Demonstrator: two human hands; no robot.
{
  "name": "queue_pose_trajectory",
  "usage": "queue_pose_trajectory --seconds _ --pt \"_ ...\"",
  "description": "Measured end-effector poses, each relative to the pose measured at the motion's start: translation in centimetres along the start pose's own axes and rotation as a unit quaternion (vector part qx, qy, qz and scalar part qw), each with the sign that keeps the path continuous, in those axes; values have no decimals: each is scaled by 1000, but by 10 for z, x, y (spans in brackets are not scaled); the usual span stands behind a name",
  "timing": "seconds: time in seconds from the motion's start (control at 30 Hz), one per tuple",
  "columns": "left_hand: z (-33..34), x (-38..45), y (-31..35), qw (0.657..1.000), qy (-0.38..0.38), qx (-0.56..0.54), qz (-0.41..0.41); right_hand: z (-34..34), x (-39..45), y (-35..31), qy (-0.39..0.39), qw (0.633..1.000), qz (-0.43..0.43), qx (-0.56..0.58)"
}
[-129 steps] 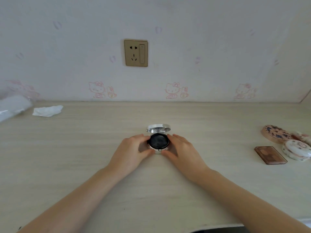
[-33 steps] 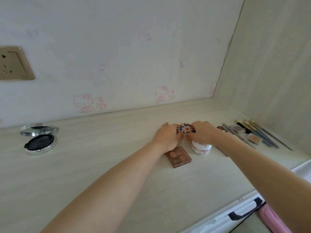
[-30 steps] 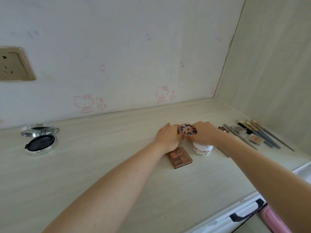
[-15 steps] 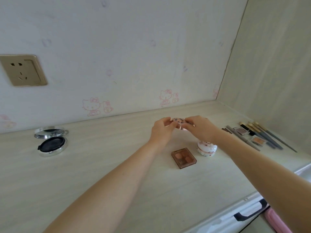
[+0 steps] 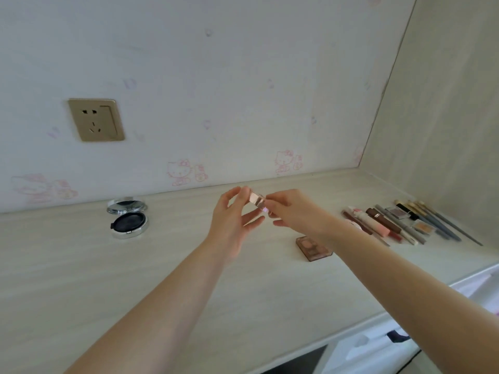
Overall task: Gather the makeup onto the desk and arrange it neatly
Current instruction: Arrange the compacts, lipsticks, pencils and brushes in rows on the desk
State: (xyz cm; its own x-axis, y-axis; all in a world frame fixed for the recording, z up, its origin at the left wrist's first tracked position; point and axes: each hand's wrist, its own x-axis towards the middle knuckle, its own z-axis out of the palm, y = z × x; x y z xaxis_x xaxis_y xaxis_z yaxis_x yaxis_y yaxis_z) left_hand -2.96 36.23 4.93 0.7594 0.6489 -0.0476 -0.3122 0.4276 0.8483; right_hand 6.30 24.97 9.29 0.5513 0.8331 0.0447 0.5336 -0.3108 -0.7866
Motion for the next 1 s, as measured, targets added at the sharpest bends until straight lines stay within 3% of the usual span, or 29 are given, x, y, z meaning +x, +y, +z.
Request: queue_pose_trajectory --seconds 0.3,0.5,1.0 --pt "-70 -54 29 1000 1 -10 -12 62 -29 -35 -6 995 -40 -88" --pt "-106 -91 36 999 16 15 -30 107 -35 -55 -45 993 -83 -72" --pt "-166 -122 51 997 -78 -28 -8 143 -35 -81 -70 985 -153 -36"
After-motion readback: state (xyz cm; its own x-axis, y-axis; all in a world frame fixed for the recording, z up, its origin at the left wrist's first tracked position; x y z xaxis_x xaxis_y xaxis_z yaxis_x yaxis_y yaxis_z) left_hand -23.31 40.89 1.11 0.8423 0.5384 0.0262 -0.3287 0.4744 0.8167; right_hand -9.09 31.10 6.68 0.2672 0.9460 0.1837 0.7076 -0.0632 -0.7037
